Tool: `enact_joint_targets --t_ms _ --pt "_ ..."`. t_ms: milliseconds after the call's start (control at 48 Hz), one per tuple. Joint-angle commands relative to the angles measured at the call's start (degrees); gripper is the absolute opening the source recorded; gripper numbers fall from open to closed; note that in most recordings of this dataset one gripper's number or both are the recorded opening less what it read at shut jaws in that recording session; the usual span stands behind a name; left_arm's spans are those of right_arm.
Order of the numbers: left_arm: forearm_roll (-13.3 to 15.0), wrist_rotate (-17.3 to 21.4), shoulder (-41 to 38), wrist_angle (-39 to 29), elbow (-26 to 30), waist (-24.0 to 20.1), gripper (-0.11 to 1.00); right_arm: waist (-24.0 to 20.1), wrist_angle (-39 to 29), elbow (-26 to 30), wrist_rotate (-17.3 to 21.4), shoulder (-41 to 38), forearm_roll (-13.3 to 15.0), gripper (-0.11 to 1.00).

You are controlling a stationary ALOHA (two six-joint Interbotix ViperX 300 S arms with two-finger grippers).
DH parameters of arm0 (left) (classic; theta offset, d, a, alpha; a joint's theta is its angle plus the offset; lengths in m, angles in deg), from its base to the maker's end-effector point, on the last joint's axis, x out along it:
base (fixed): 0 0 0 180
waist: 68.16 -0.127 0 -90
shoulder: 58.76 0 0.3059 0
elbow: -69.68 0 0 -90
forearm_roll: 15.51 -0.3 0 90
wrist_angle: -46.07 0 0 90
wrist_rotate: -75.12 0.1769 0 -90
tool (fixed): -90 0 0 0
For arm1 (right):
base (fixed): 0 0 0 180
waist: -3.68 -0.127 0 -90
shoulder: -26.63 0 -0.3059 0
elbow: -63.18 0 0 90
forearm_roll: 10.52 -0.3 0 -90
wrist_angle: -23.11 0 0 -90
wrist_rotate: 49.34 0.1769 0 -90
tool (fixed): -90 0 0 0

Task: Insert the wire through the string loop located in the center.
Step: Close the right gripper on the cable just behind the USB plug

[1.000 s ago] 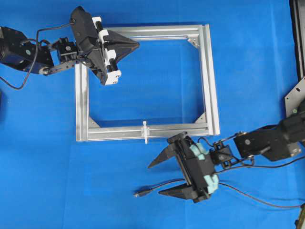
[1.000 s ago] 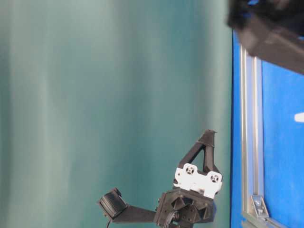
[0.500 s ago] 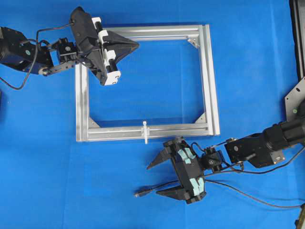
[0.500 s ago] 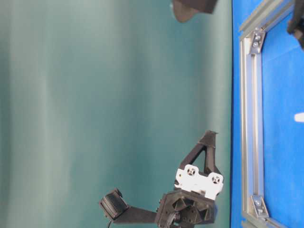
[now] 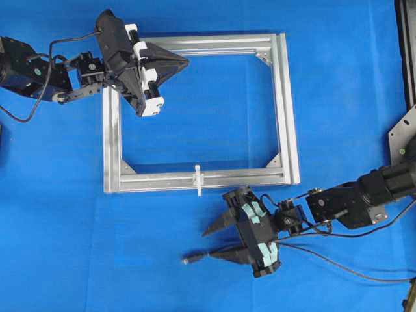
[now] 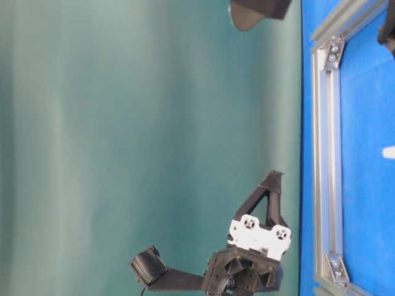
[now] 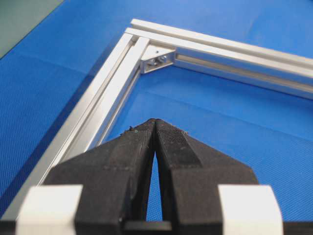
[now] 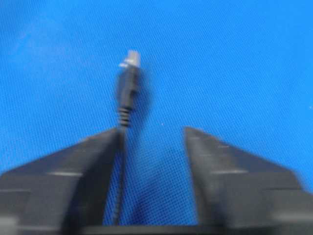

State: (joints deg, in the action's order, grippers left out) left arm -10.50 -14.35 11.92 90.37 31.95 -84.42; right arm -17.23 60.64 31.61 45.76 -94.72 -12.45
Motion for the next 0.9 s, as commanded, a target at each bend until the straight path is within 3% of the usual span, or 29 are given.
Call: enact_joint_targets --t_ms 0,146,583,875 --pt "-0.3 0.0 1.9 0.3 0.5 -0.2 0.00 -0.3 -0.8 0.6 -0.1 0.8 0.1 0.19" --pt "-0.2 0.0 1.9 0.3 0.4 -0.2 0.00 -0.3 -2.9 1.0 -0.1 0.7 0.2 -0.03" --pt "-0.2 0.0 1.9 0.3 0.6 -0.2 0.00 -0.3 -3.3 1.1 0.1 1.1 0.2 -0.03" --pt "-0.2 0.0 1.9 0.3 0.5 -0.2 0.00 0.0 -6.4 1.3 0.1 6.0 0.2 -0.03"
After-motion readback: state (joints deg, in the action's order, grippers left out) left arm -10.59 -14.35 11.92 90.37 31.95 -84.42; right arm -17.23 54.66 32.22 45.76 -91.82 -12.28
